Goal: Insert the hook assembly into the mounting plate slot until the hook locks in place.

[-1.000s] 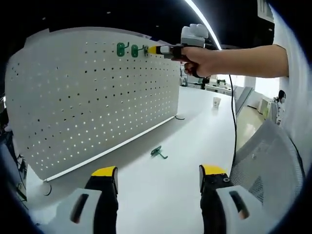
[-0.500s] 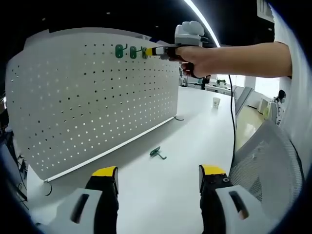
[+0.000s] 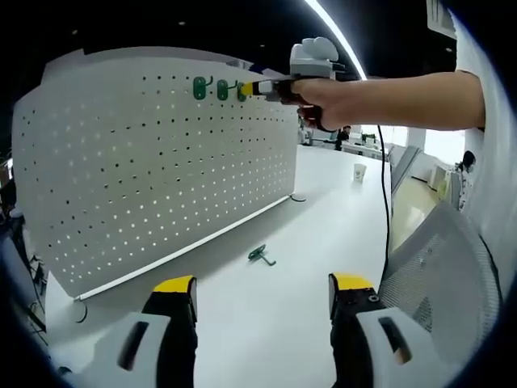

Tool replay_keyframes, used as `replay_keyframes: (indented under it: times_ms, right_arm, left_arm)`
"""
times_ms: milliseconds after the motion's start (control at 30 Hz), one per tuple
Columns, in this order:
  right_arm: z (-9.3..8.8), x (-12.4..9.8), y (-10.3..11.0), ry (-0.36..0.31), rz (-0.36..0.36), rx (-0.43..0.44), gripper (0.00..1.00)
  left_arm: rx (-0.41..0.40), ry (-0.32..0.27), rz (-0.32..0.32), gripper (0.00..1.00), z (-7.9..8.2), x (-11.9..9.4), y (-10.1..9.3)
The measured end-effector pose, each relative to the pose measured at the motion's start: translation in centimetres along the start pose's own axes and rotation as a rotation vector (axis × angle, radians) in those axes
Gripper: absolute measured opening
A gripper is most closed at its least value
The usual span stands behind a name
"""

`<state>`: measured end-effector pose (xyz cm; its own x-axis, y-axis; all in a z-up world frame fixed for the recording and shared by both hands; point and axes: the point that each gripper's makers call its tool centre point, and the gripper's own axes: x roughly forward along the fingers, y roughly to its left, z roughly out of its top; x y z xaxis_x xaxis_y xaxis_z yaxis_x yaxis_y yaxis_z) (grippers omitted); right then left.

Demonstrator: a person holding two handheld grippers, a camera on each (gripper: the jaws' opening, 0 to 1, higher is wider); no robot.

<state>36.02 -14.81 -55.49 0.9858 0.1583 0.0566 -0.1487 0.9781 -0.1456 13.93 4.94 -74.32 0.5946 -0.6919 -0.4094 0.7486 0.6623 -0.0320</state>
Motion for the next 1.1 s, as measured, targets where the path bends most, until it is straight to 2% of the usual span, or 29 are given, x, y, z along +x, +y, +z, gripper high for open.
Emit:
replay_keyframes:
  times_ms: [133, 233, 667, 833, 933, 1100]
  right_arm:
    - [-0.1, 0.0, 0.3, 0.000, 0.037, 0.022, 0.10]
    - [-0.1, -0.1, 0.9, -0.002, 0.084, -0.004, 0.14]
    - [-0.1, -1.7, 1.5, -0.028, 0.198, -0.043, 0.35]
    - [0.1, -2.2, 2.0, -0.059, 0.235, -0.006, 0.45]
    - [0.1, -2.3, 2.2, -0.061, 0.246, -0.002, 0.48]
    - [0.1, -2.4, 2.2, -0.059, 0.247, -0.002, 0.48]
  left_arm:
    - [0.003, -0.002, 0.001, 0.68, 0.0, 0.0, 0.0]
    - [0.003, -0.002, 0.001, 0.68, 0.1, -0.1, -0.1]
    - [0.015, -0.006, -0.016, 0.69, 0.4, 0.3, -0.5]
    - [0.018, -0.010, -0.019, 0.70, 0.5, 0.2, -0.5]
    - [0.020, -0.008, -0.020, 0.70, 0.5, 0.2, -0.5]
    - [0.023, -0.012, -0.019, 0.70, 0.6, 0.1, -0.4]
